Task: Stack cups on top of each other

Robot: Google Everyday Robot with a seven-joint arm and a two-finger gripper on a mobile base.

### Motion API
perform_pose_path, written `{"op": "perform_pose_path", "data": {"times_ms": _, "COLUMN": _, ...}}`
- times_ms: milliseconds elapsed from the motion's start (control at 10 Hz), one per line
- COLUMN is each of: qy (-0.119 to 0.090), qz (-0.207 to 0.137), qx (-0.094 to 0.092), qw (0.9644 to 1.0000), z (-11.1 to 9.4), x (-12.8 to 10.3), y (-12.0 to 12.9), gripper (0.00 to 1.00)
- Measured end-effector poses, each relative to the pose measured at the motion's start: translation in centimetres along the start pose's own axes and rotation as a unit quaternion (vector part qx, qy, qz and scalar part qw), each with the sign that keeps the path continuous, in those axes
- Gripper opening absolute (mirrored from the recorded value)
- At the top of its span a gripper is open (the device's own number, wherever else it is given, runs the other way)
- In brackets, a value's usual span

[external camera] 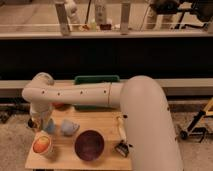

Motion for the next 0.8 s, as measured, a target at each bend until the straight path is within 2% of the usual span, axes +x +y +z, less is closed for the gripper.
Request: {"op": "perform_pose_path", "data": {"times_ms": 800, "qy": -0.016, "qz": 0.006, "qx": 0.001, "qw": 0.9999, "z": 1.0, "x": 1.4, "y": 1.4, "gripper": 0.0}}
